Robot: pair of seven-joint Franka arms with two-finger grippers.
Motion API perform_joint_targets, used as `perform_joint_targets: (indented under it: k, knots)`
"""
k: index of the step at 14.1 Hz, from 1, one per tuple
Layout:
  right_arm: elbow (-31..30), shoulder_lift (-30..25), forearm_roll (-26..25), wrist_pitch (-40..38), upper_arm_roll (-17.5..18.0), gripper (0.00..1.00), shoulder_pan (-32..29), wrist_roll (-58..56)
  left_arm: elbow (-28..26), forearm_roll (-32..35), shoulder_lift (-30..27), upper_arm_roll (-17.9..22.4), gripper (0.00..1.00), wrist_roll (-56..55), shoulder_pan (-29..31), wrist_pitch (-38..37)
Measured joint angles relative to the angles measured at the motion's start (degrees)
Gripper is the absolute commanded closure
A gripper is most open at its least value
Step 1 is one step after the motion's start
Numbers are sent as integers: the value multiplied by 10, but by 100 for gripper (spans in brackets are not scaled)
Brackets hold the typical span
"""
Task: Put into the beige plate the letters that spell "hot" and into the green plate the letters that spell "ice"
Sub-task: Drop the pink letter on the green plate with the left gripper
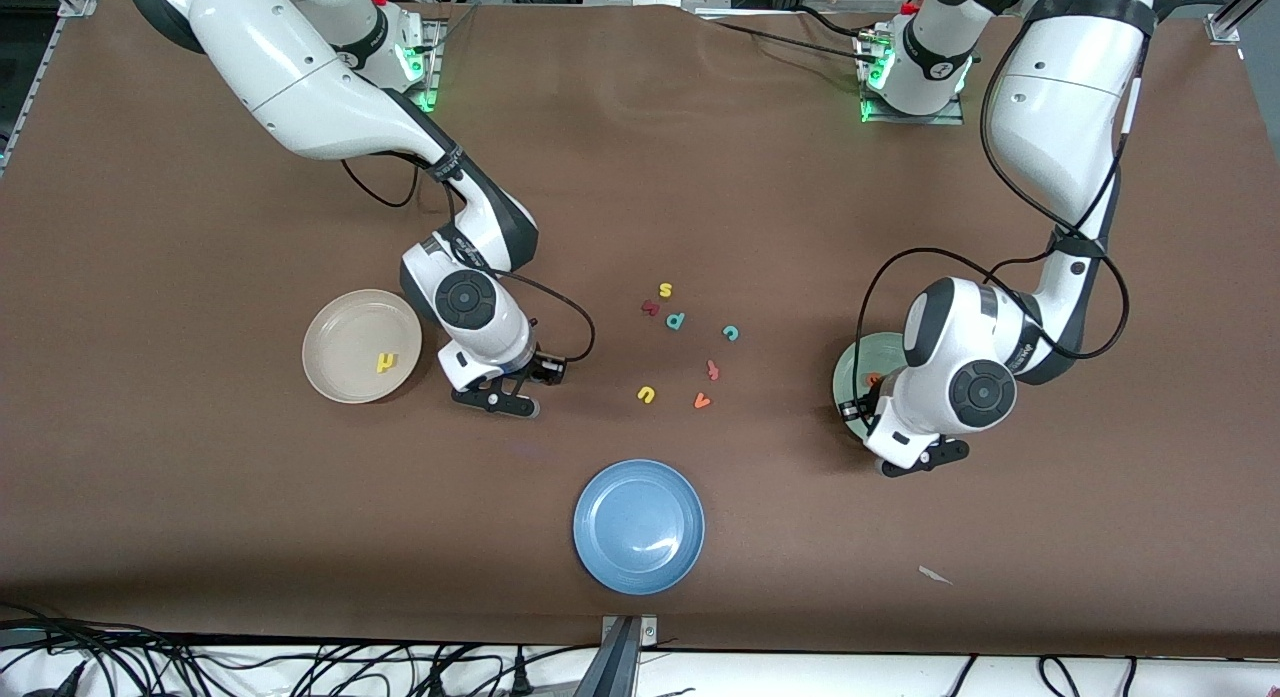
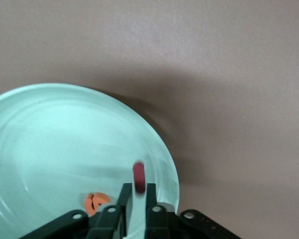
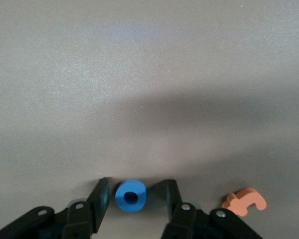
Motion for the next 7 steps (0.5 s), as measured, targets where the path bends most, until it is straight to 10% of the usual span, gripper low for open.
perform_joint_targets:
  k: [7]
  knots:
    - [0, -1, 0, -1, 1, 57, 2, 0, 1, 0, -28, -15, 0, -9, -75, -54]
